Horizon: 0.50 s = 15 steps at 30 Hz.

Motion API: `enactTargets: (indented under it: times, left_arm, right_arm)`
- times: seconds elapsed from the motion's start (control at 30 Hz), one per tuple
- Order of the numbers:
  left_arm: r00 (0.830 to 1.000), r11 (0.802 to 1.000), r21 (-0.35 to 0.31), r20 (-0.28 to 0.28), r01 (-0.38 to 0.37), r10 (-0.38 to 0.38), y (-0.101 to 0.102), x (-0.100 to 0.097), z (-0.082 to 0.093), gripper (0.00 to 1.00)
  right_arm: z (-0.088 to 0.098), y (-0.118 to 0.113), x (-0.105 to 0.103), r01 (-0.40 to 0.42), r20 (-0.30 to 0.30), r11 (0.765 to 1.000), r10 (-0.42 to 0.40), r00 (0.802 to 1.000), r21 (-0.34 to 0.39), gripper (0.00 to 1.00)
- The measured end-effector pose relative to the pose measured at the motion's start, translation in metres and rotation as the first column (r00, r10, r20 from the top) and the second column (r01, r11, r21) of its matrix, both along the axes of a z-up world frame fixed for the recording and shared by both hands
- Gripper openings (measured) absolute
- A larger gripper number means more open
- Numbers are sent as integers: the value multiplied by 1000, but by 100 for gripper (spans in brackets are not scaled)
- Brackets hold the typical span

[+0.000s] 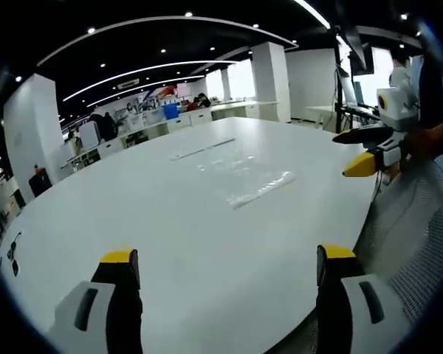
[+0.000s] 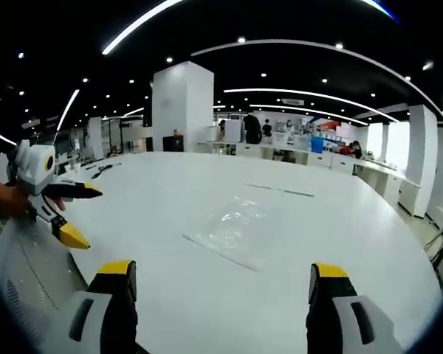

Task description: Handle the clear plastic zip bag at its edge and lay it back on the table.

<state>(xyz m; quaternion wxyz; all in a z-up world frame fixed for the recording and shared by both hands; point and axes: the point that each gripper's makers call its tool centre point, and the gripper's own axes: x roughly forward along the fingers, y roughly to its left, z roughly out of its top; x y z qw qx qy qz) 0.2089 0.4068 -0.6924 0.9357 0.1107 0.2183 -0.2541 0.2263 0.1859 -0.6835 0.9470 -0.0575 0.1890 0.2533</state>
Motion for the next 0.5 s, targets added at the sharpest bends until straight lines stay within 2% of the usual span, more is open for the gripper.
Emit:
enactTargets:
  times: [0.2,0.5]
  left_arm:
    - [1000,1000,6,-13,8,-8,-1,-1,-1,98]
    - [999,1000,11,-34,21,-20,-1,-1,-4,95]
  right_arm:
    - [-2,1,-1,-17,2,999,17,1000,-30,97]
    - [0,2,-2,-29,9,999,29,1000,-35,97]
